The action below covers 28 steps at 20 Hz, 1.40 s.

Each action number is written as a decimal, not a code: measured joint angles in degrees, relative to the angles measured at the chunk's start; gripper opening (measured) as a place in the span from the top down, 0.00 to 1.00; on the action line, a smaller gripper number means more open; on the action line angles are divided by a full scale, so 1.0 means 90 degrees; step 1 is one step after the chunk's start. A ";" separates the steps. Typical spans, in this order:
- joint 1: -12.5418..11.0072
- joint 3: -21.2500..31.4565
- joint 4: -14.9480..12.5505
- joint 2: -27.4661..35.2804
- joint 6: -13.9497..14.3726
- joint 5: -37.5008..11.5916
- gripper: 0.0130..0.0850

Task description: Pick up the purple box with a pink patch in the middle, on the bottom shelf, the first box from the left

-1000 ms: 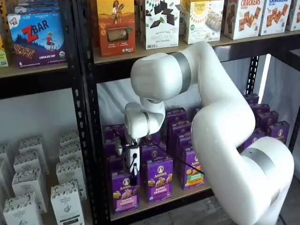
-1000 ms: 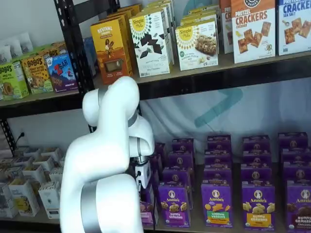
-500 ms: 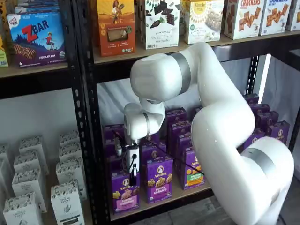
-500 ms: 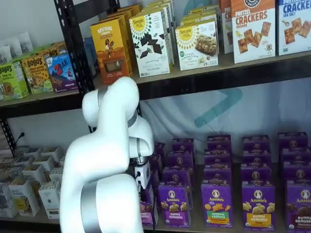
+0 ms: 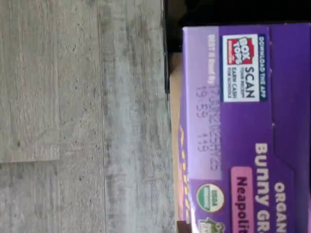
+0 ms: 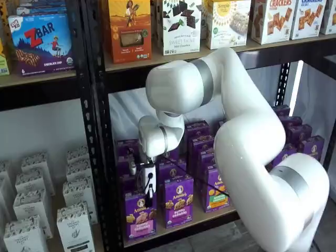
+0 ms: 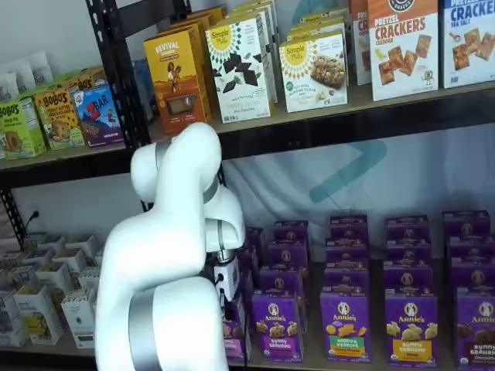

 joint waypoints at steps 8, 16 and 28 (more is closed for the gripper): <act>0.0002 0.0542 -0.0231 -0.0324 0.0192 -0.0305 0.78; 0.0075 0.1856 -0.0474 -0.1165 0.0460 -0.0903 0.78; 0.0062 0.3778 -0.0682 -0.2851 0.0636 -0.1116 0.78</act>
